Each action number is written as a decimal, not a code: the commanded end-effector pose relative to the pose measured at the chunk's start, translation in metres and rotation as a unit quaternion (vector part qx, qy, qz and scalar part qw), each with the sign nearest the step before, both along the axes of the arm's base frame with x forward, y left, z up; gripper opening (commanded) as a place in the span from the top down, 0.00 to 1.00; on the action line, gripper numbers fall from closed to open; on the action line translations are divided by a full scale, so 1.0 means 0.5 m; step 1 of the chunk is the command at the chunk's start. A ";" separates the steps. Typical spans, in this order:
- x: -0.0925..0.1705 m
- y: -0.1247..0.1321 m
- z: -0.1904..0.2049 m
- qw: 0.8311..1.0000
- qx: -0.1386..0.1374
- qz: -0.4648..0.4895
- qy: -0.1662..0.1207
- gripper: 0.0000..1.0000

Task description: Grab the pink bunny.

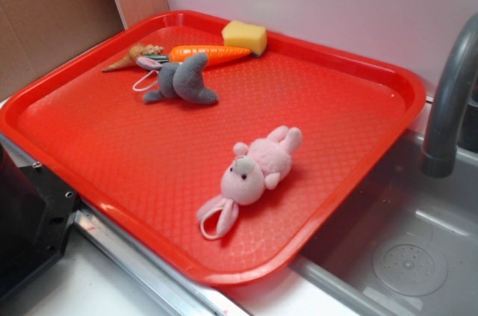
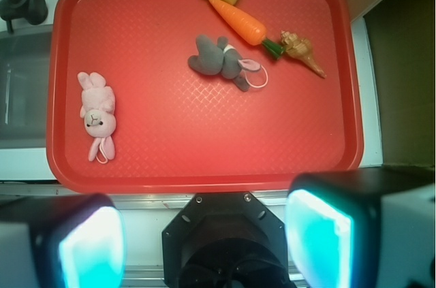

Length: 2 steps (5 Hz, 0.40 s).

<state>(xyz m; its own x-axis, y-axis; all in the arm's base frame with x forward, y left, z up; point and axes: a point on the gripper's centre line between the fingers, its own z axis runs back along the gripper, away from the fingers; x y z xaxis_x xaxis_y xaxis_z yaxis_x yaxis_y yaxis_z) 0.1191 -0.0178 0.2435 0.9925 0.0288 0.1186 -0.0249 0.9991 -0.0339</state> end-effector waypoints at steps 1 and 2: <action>0.000 0.000 0.000 1.000 0.000 0.000 0.000 0.00; 0.020 -0.019 -0.015 0.998 -0.006 0.061 -0.024 0.00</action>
